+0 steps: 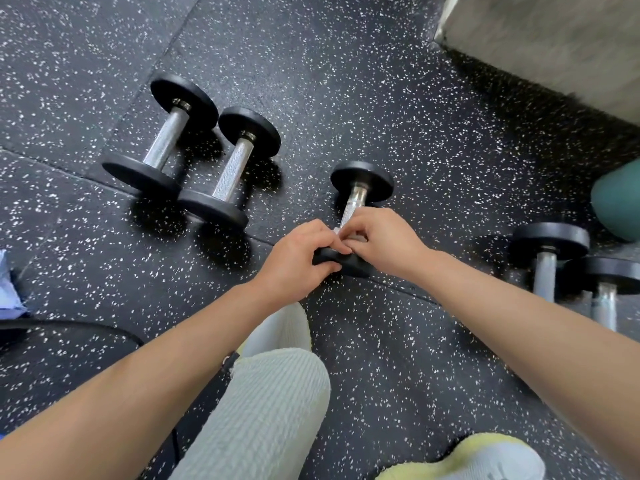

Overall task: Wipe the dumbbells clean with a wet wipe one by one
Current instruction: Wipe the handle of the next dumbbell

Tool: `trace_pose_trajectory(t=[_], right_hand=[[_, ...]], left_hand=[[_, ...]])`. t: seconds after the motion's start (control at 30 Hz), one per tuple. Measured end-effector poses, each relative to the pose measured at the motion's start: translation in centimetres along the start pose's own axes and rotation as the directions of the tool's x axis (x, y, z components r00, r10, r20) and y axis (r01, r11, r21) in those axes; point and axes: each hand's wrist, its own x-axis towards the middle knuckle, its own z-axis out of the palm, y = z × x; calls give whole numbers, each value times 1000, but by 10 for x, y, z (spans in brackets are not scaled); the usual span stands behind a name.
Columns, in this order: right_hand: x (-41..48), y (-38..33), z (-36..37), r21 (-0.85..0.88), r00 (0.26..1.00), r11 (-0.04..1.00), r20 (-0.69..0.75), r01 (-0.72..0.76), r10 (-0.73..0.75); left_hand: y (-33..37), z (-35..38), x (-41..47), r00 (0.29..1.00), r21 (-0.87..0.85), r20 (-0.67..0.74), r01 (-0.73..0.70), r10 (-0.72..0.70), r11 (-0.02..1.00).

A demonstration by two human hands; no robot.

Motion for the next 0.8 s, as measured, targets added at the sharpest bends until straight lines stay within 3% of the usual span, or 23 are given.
trace_pose_trajectory(t=[0.27,0.5,0.7,0.8], right_hand=[[33,8,-2,-140,927,958,-322,-249,194],[4,3,12,-232,957,971,-290,-64,-6],[36,12,15,-272,914,936,-393,-224,104],[30,7,17,-296,918,930,-385,-220,94]], left_hand=[[2,4,0,1000,22,9,-28,27,999],[3,2,0,999,29,13,-30,29,999],[4,6,-1,999,45,15,-43,42,998],[3,7,-1,999,43,16,-47,46,998]])
